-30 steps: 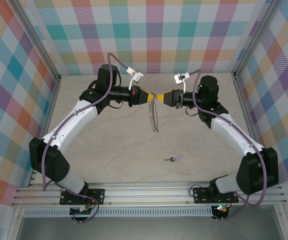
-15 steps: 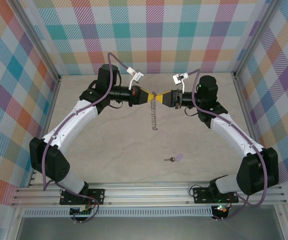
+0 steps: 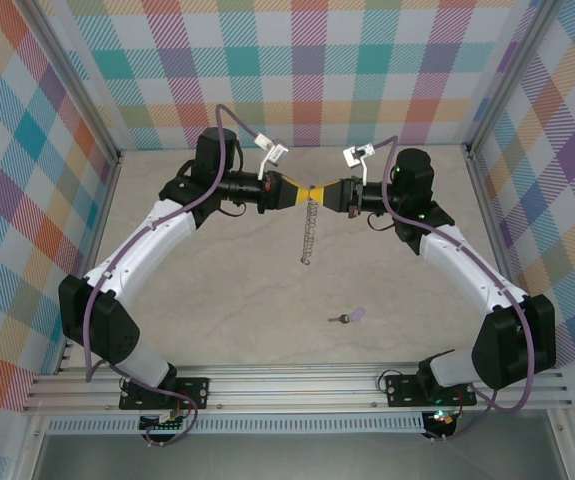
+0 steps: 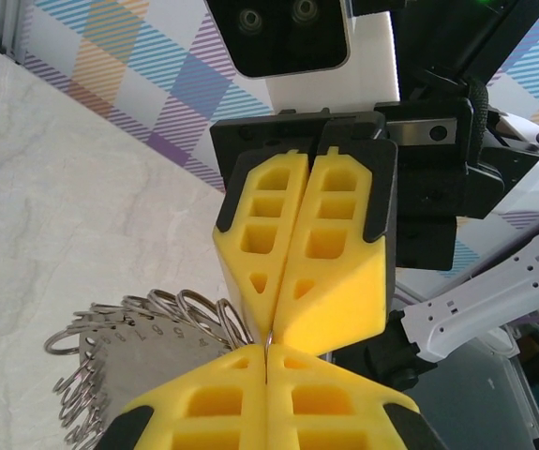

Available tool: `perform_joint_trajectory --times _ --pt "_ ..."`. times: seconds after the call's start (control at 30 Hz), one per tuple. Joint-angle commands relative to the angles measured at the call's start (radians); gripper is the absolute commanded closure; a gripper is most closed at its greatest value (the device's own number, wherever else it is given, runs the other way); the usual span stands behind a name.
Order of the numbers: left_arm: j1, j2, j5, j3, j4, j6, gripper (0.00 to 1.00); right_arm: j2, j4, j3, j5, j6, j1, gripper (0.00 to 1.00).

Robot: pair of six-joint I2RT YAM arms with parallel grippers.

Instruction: Put the keys on the keyring

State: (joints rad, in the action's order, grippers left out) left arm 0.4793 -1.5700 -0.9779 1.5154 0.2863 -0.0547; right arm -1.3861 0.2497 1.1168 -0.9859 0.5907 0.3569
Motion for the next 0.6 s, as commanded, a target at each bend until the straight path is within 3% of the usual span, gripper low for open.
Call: perform_joint_trajectory --times 0.0,0.13,0.2,0.27,0.37,0.57 --pt "0.014 -0.008 -0.009 0.036 -0.017 0.016 1.00 -0.006 0.007 0.043 -0.031 -0.026 0.013 1.00" --pt "0.013 0.000 0.081 0.034 -0.034 -0.035 0.97 0.014 -0.031 0.042 0.032 -0.079 0.010 1.00" --pt "0.008 0.015 0.130 0.016 -0.071 -0.080 0.81 0.021 -0.027 0.045 0.051 -0.094 0.006 1.00" --pt "0.001 0.040 0.172 -0.020 -0.140 -0.145 0.58 0.024 -0.006 0.050 0.059 -0.103 0.002 1.00" --pt "-0.004 0.077 0.249 -0.065 -0.209 -0.229 0.38 0.028 0.071 0.040 0.064 -0.095 -0.006 1.00" --pt "-0.013 0.136 0.366 -0.143 -0.309 -0.390 0.22 0.043 0.195 0.035 0.085 -0.082 -0.010 1.00"
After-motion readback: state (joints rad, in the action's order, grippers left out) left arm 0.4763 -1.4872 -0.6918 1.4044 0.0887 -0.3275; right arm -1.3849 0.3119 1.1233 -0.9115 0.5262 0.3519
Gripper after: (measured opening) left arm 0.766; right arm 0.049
